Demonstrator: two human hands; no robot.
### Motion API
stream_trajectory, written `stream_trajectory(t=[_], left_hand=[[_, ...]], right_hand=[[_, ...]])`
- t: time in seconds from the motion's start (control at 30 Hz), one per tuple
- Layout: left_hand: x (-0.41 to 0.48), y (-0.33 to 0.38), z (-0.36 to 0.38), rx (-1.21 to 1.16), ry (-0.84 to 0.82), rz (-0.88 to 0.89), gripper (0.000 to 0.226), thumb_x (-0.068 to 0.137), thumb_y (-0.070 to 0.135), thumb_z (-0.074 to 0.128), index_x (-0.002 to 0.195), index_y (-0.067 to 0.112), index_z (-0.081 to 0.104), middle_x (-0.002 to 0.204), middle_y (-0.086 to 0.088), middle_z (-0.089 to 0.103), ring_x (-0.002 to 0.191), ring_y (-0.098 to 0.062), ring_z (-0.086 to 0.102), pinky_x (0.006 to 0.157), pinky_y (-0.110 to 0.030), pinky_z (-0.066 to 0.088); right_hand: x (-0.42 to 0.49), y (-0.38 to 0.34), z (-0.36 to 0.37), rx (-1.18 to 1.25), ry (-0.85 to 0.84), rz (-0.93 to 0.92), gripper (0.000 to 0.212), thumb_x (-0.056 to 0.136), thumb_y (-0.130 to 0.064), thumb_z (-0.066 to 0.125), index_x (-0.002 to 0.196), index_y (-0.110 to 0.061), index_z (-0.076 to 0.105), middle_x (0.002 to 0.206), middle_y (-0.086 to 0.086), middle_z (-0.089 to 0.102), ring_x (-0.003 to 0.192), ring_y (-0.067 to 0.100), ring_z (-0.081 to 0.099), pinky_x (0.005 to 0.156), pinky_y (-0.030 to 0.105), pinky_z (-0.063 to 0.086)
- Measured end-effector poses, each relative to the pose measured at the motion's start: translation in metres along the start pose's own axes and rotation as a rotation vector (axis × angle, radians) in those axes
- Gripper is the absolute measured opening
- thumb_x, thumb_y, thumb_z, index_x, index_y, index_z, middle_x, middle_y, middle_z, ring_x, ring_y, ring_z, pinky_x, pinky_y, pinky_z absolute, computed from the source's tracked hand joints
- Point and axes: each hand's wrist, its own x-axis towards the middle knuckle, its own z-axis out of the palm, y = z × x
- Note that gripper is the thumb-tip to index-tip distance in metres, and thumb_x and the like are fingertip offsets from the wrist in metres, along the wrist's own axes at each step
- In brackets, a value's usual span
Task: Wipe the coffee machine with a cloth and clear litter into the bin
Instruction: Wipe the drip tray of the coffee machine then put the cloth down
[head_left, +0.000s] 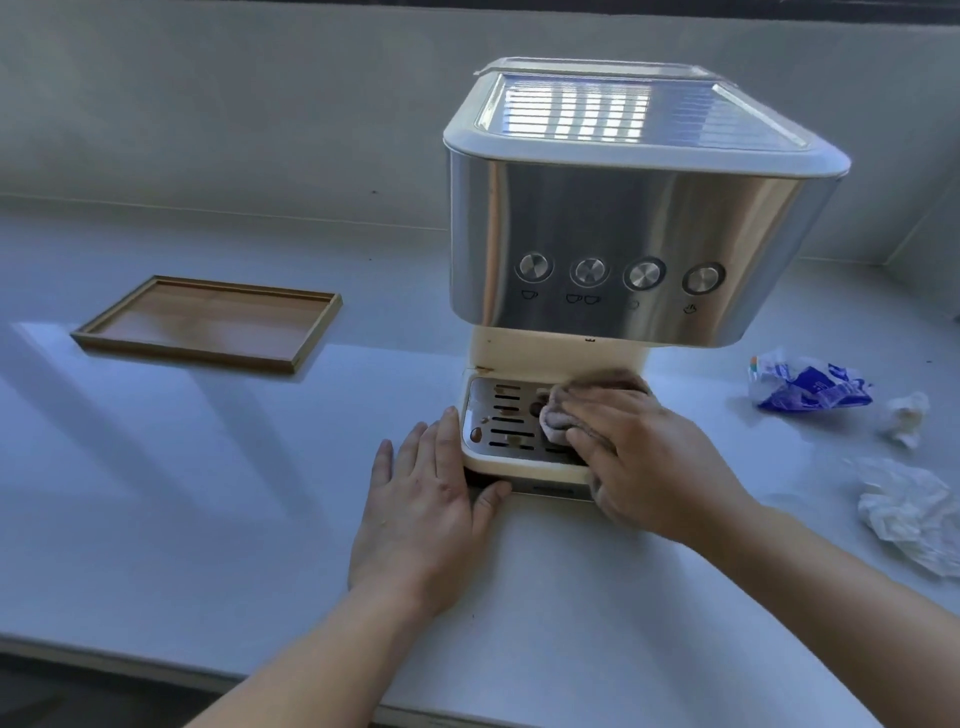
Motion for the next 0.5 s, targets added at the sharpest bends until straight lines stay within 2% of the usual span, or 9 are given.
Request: stream_trajectory(t=[0.1, 0.2, 0.27, 0.4, 0.5], left_hand=[[0.000, 0.001, 0.000, -0.008, 0.007, -0.003, 0.080, 0.094, 0.067, 0.018, 0.155, 0.023, -0.009, 0.164, 0.004, 0.018, 0.152, -0.014, 0.005, 0.125, -0.042, -0.001], [-0.001, 0.002, 0.000, -0.001, 0.010, -0.004, 0.082, 0.093, 0.066, 0.021, 0.155, 0.021, -0.007, 0.163, 0.003, 0.020, 0.151, -0.014, 0.007, 0.125, -0.042, 0.000], [-0.001, 0.001, 0.000, -0.003, 0.008, -0.005, 0.082, 0.093, 0.067, 0.021, 0.155, 0.022, -0.007, 0.162, 0.003, 0.021, 0.151, -0.014, 0.008, 0.125, -0.041, 0.000], [0.000, 0.000, 0.002, -0.014, 0.012, -0.003, 0.082, 0.091, 0.068, 0.019, 0.155, 0.023, -0.007, 0.162, 0.004, 0.021, 0.151, -0.013, 0.007, 0.125, -0.040, 0.000], [-0.001, 0.000, 0.002, -0.015, 0.023, -0.002, 0.082, 0.092, 0.068, 0.021, 0.155, 0.023, -0.004, 0.161, 0.003, 0.024, 0.150, -0.013, 0.010, 0.125, -0.040, 0.002]], right_hand=[[0.003, -0.009, 0.004, 0.001, 0.087, 0.071, 0.032, 0.096, -0.027, 0.052, 0.124, -0.023, 0.068, 0.130, -0.011, 0.064, 0.125, 0.014, 0.054, 0.105, 0.028, 0.041], [0.005, -0.027, 0.019, 0.018, 0.021, -0.020, 0.035, 0.098, -0.030, 0.048, 0.127, -0.019, 0.065, 0.134, -0.007, 0.061, 0.128, 0.014, 0.049, 0.111, 0.025, 0.031], [0.013, -0.027, 0.018, 0.030, 0.001, -0.031, 0.034, 0.099, -0.028, 0.049, 0.127, -0.018, 0.064, 0.133, -0.004, 0.062, 0.128, 0.016, 0.050, 0.111, 0.028, 0.032], [0.029, -0.028, 0.020, 0.002, 0.019, -0.001, 0.026, 0.100, -0.032, 0.045, 0.112, -0.025, 0.067, 0.117, -0.009, 0.065, 0.115, 0.017, 0.053, 0.101, 0.031, 0.035], [0.033, -0.036, 0.024, -0.059, -0.033, -0.034, 0.028, 0.097, -0.036, 0.047, 0.116, -0.027, 0.066, 0.120, -0.014, 0.063, 0.116, 0.018, 0.050, 0.102, 0.033, 0.036]])
